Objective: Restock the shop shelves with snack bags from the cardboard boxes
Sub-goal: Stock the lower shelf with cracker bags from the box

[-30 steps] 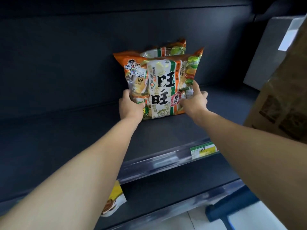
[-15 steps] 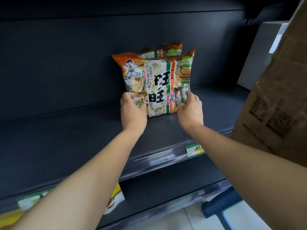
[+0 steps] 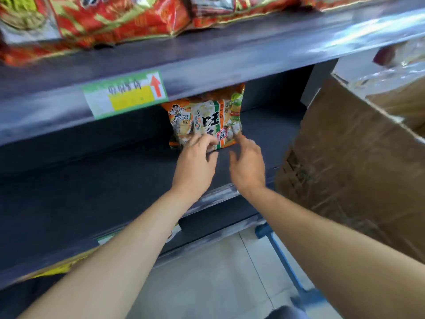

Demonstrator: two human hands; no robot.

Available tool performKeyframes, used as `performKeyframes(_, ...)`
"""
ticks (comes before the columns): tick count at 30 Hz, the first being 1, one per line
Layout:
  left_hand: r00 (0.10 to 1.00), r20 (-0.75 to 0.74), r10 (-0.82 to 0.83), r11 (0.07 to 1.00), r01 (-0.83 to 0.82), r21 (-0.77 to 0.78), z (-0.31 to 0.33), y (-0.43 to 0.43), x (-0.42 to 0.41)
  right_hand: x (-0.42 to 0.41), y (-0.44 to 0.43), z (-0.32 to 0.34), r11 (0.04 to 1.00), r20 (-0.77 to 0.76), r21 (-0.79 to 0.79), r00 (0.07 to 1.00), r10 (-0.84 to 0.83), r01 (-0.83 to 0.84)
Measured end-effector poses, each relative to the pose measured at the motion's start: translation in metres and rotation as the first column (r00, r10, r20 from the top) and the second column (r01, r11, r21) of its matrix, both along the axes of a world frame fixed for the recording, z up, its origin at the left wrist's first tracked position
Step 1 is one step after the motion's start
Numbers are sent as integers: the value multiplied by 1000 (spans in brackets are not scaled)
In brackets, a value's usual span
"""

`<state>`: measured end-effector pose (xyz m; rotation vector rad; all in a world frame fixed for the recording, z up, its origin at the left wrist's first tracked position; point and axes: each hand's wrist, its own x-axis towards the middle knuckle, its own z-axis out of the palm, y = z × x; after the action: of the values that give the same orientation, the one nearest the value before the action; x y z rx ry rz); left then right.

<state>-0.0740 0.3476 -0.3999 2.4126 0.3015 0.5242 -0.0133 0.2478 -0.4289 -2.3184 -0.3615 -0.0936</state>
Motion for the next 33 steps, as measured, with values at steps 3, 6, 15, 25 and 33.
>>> performKeyframes(3, 994, -77, -79, 996, 76, -37, 49, -22, -26, -33, -21, 51, 999, -56, -36, 998, 15, -18)
performKeyframes(6, 985, -112, -131, 991, 126, -46, 109, -41, -44, -63, -47, 111, 997, -91, -75, 996, 25, -32)
performKeyframes(15, 900, -98, -425, 905, 424, -39, 277, -142, -12, -63, -168, 285, 958, -38, -41, 957, -287, 285)
performKeyframes(25, 727, -442, -525, 826, 560, -61, 262, -269, 88, 20, -334, 272, 821, -436, -235, 699, -568, 520)
performKeyframes(33, 575, -727, -376, 925, 271, -265, 155, -320, 162, 95, -389, 199, 873, -714, -299, 517, -472, 385)
